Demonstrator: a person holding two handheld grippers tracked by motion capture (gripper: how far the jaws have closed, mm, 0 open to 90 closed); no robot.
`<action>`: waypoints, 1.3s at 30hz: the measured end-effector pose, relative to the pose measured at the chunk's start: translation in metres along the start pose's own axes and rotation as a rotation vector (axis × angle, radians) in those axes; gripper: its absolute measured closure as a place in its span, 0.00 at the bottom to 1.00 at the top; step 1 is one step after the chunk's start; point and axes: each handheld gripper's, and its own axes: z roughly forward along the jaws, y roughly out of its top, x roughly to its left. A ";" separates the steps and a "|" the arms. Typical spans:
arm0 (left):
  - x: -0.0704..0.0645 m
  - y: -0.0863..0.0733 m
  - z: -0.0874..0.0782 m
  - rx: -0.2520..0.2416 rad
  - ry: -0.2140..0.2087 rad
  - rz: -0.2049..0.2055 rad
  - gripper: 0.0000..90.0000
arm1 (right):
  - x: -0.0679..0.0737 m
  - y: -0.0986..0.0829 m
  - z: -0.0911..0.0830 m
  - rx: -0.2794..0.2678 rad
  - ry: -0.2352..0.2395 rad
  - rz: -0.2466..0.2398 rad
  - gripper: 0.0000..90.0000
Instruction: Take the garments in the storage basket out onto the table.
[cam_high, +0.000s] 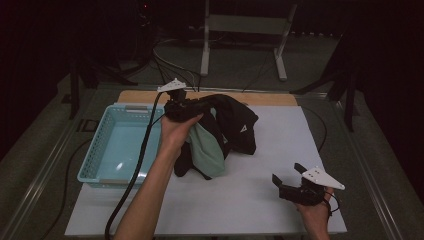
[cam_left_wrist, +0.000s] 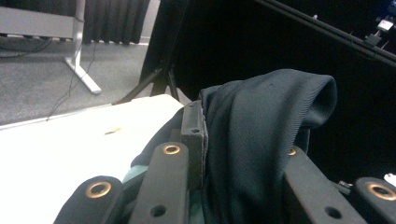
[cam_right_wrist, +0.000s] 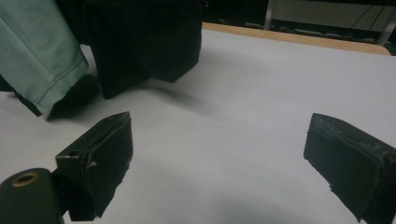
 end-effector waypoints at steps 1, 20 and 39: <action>-0.001 -0.001 0.001 0.003 0.000 0.000 0.86 | 0.000 0.000 0.000 0.000 0.000 0.000 0.09; 0.006 -0.031 0.023 0.105 -0.001 -0.010 0.82 | 0.000 0.000 0.000 0.005 0.001 0.001 0.09; 0.009 -0.056 0.030 0.175 0.012 0.006 0.68 | 0.000 0.000 0.001 0.010 0.001 0.000 0.09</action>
